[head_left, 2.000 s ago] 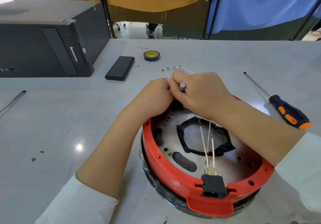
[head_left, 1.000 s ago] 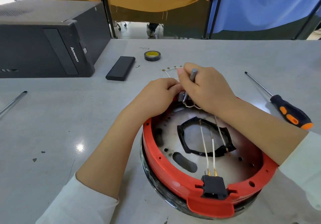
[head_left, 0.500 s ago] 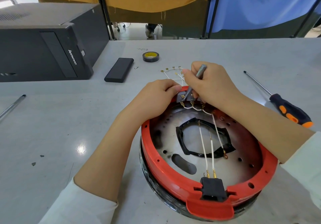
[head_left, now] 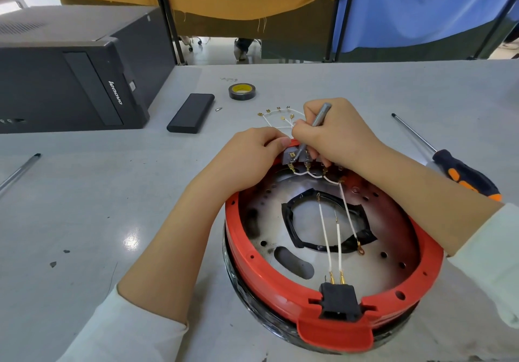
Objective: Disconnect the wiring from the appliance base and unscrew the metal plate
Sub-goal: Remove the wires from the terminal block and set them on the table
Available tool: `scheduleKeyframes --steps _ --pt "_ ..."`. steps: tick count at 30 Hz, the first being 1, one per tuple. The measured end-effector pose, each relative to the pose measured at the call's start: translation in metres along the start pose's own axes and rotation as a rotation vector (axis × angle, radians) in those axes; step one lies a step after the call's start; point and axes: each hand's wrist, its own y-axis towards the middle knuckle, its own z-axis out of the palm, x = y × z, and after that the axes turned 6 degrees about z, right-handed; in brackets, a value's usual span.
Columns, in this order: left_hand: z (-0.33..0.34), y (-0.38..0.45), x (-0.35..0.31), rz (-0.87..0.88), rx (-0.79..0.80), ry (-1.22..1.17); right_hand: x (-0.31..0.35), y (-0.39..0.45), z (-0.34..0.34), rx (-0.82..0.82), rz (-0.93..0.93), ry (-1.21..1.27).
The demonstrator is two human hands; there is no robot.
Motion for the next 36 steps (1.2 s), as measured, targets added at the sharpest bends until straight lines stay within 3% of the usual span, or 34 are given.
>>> scheduleKeyframes --steps 7,17,26,31,36 --pt "0.001 0.0 -0.001 -0.001 0.0 -0.003 0.005 0.006 -0.001 0.054 0.038 -0.043" --pt "0.0 0.0 0.0 0.008 -0.003 -0.002 0.0 -0.002 0.0 -0.076 -0.118 -0.075" --pt "0.001 0.001 0.001 0.015 0.0 0.008 0.004 0.005 0.002 -0.006 -0.035 -0.108" --pt "0.001 0.0 0.002 0.018 -0.001 -0.01 -0.001 -0.01 0.001 -0.117 -0.302 -0.203" --pt "0.0 -0.001 0.001 0.023 -0.018 0.013 0.007 -0.019 0.005 -0.168 -0.647 -0.48"
